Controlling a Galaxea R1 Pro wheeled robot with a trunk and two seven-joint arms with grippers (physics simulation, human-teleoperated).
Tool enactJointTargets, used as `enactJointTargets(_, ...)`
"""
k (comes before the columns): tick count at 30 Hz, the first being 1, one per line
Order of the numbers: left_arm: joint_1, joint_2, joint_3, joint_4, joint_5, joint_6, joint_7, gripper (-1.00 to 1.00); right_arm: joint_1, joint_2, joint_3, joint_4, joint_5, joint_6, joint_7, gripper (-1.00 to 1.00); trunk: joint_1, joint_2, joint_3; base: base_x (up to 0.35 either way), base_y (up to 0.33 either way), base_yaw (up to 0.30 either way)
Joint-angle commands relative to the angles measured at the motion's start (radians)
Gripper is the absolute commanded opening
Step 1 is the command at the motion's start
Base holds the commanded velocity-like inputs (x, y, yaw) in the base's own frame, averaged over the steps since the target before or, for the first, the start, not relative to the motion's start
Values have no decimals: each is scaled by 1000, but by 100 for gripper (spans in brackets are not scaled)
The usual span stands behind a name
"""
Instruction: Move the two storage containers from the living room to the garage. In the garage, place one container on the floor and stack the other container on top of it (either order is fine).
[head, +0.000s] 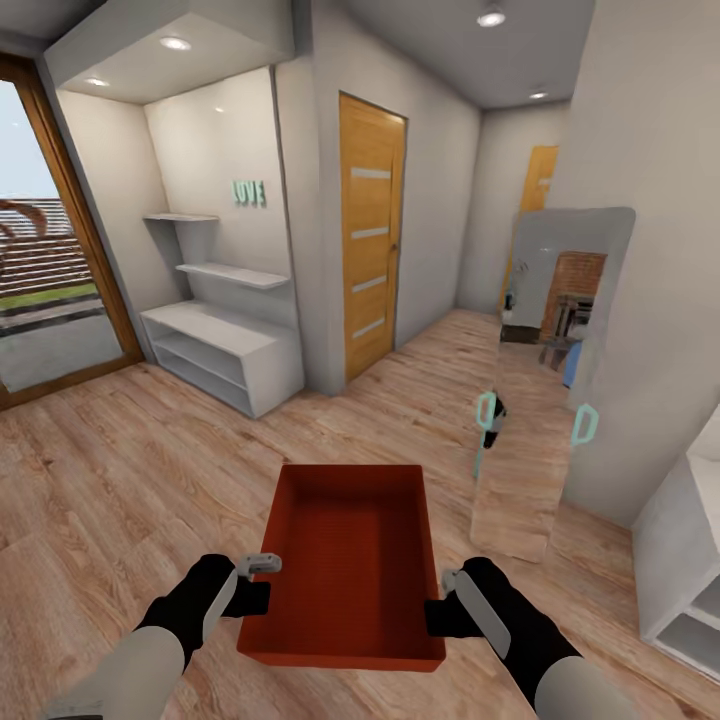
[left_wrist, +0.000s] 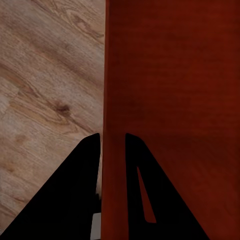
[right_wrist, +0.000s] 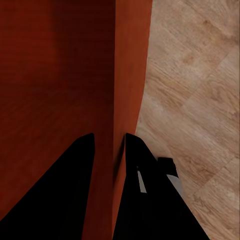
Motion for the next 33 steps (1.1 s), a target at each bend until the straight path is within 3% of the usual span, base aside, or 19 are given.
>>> enactJointTargets(1,-1,-3,2,-4,5,4,-2,-100,0,-1,4,0,44,14,-13,-100,1,-1,-1,330,117,56)
enactJointTargets(33,-1,-3,2,-4,5,4,-2,-100,0,-1,4,0,44,14,-13,-100,1,-1,-2,330,117,3)
